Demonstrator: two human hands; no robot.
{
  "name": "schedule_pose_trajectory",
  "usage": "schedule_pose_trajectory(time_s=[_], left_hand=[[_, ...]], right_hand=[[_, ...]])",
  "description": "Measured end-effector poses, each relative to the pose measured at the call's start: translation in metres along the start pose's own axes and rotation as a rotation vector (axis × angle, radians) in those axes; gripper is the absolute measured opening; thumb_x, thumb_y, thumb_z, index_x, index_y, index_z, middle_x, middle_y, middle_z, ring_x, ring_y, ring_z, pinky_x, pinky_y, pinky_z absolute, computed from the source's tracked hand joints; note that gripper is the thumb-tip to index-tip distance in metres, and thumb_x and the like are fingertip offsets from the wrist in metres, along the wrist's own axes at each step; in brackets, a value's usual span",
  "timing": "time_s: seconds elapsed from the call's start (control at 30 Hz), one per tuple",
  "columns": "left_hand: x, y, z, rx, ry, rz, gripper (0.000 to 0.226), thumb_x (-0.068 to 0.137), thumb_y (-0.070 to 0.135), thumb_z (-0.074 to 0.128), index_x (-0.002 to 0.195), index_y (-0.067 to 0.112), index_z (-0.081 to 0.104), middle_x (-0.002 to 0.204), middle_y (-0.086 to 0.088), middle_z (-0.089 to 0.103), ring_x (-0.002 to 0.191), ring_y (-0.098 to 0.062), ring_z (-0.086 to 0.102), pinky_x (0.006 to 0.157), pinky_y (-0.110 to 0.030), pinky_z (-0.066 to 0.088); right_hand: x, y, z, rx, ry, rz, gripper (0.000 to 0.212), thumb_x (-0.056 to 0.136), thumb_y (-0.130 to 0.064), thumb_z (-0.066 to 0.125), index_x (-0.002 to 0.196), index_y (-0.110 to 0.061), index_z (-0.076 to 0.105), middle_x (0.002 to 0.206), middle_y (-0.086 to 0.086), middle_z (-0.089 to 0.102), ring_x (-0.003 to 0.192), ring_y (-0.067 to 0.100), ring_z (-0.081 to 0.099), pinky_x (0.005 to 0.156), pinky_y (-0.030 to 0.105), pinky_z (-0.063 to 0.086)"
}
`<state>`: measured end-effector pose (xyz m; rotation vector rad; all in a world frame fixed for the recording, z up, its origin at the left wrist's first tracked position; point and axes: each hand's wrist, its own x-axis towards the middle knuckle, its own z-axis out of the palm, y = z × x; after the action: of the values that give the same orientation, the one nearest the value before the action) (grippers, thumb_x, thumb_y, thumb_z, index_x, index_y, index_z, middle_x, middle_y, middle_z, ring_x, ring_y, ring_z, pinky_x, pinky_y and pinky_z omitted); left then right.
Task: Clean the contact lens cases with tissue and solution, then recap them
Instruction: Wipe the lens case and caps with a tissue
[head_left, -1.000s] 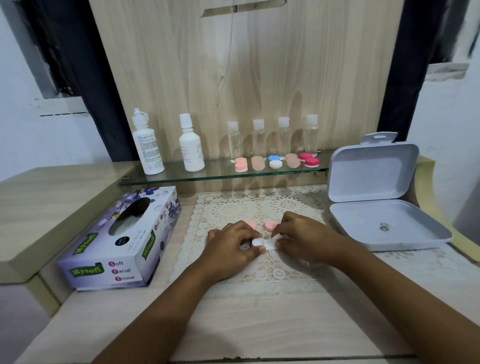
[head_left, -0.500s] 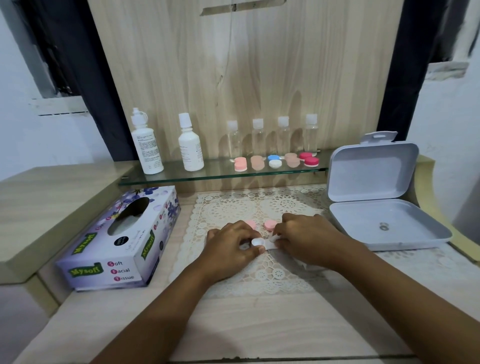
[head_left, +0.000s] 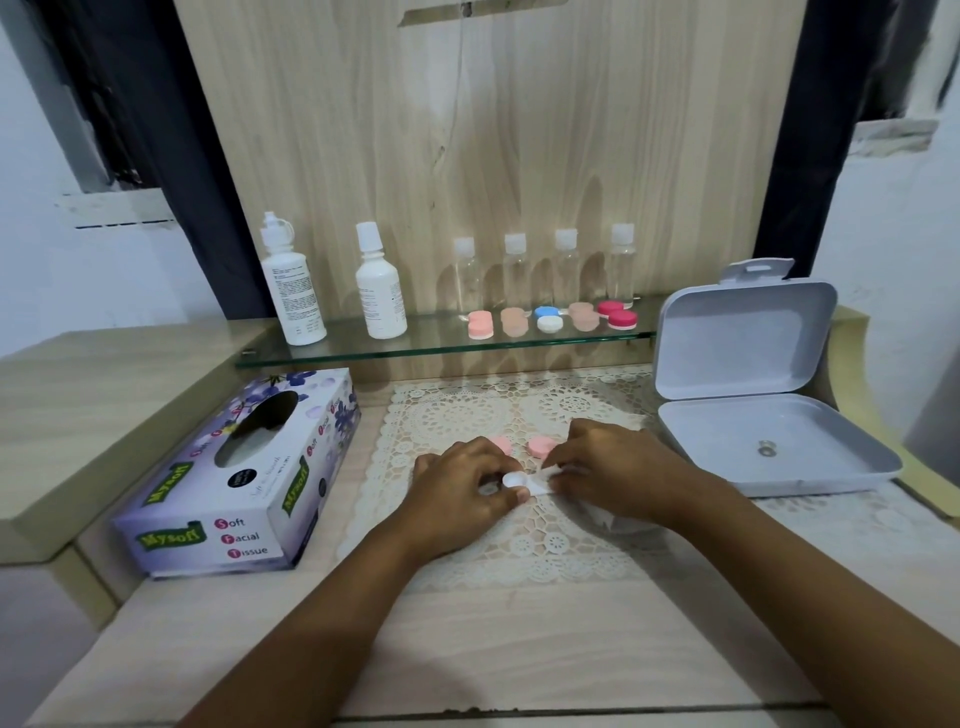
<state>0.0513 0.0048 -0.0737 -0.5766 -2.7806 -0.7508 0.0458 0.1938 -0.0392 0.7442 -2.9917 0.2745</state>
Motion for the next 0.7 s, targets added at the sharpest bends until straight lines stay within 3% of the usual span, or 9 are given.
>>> schedule_pose_trajectory(time_s=[0.13,0.3,0.43,0.53,0.6,0.7], left_hand=[[0.000,0.000,0.000,-0.019,0.002,-0.004,0.022,0.086,0.044,0.059,0.104,0.034,0.067,0.103,0.020,0.055,0.103,-0.001,0.046,0.101,-0.043,0.030],[0.000,0.000,0.000,-0.011,0.001,-0.007,0.023,0.086,0.045,0.059,0.105,0.033,0.066,0.104,0.020,0.054,0.103,-0.001,0.046,0.101,-0.043,0.030],[0.000,0.001,-0.001,-0.022,0.002,-0.012,0.021,0.086,0.045,0.059,0.103,0.034,0.066,0.104,0.020,0.055,0.104,-0.002,0.047,0.101,-0.043,0.029],[0.000,0.001,-0.001,-0.029,0.000,-0.017,0.021,0.086,0.046,0.059,0.102,0.035,0.067,0.103,0.020,0.055,0.104,-0.003,0.048,0.100,-0.044,0.030],[0.000,0.000,-0.001,-0.028,-0.002,-0.018,0.022,0.086,0.046,0.059,0.102,0.035,0.067,0.102,0.020,0.055,0.103,-0.003,0.048,0.100,-0.044,0.031],[-0.001,0.001,0.000,-0.045,0.017,-0.020,0.021,0.085,0.046,0.060,0.101,0.033,0.067,0.099,0.021,0.055,0.103,-0.002,0.048,0.101,-0.043,0.031]], right_hand=[[0.000,-0.001,-0.001,-0.091,0.034,-0.025,0.027,0.093,-0.036,0.045,0.116,-0.031,0.059,0.094,-0.007,0.043,0.087,0.011,0.044,0.074,0.034,0.033],[-0.001,-0.005,0.002,-0.119,0.058,-0.044,0.027,0.095,-0.032,0.040,0.109,-0.019,0.057,0.095,-0.002,0.047,0.095,0.018,0.049,0.069,0.032,0.033],[0.001,-0.006,0.006,-0.014,0.011,0.000,0.023,0.095,-0.031,0.040,0.107,-0.017,0.053,0.094,-0.004,0.042,0.098,0.019,0.047,0.076,0.034,0.034],[-0.001,-0.006,0.011,0.075,0.020,0.040,0.021,0.096,-0.031,0.041,0.111,-0.019,0.050,0.107,-0.004,0.050,0.107,0.018,0.045,0.089,0.039,0.031],[-0.003,-0.005,0.016,0.143,0.069,0.048,0.023,0.095,-0.031,0.042,0.115,-0.021,0.049,0.114,-0.005,0.054,0.109,0.017,0.044,0.088,0.037,0.027],[-0.005,-0.004,0.021,0.232,0.138,0.063,0.014,0.094,-0.033,0.046,0.106,-0.027,0.049,0.099,-0.010,0.055,0.099,0.014,0.046,0.084,0.034,0.026]])
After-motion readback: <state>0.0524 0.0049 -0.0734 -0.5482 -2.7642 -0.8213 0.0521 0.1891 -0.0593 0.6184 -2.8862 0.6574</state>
